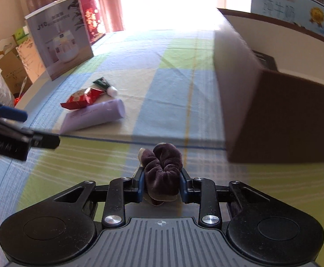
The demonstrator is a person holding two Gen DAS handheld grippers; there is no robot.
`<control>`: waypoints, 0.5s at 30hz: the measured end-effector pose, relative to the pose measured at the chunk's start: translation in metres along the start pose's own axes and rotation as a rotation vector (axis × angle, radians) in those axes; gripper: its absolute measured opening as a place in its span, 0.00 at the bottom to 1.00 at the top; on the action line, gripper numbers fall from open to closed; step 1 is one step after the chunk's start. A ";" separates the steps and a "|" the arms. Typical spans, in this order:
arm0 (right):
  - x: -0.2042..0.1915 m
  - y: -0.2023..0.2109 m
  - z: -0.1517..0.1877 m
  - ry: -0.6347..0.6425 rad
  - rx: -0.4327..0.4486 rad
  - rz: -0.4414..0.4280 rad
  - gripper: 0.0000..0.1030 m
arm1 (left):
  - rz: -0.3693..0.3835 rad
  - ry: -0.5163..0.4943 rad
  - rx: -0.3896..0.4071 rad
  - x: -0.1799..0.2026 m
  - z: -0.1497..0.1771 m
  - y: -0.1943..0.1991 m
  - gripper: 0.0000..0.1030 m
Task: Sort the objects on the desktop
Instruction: 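Lower the right gripper onto the brown scrunchie and grasp it, then grasp the lilac tube with the left gripper while the right gripper holds the scrunchie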
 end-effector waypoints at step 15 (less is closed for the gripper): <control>0.107 0.050 0.052 -0.323 -0.055 0.101 0.27 | 0.107 -0.192 0.040 0.003 -0.026 -0.037 0.68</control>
Point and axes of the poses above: each gripper's, at about its wrist camera, not at the fingertips, and y roughly against the way its jaws point, x to its right, z to its underside, the point moved 1 cm from there along -y, roughly the way its jaws point, and after that the axes turned 15 degrees about -x, right-handed, at the moved point
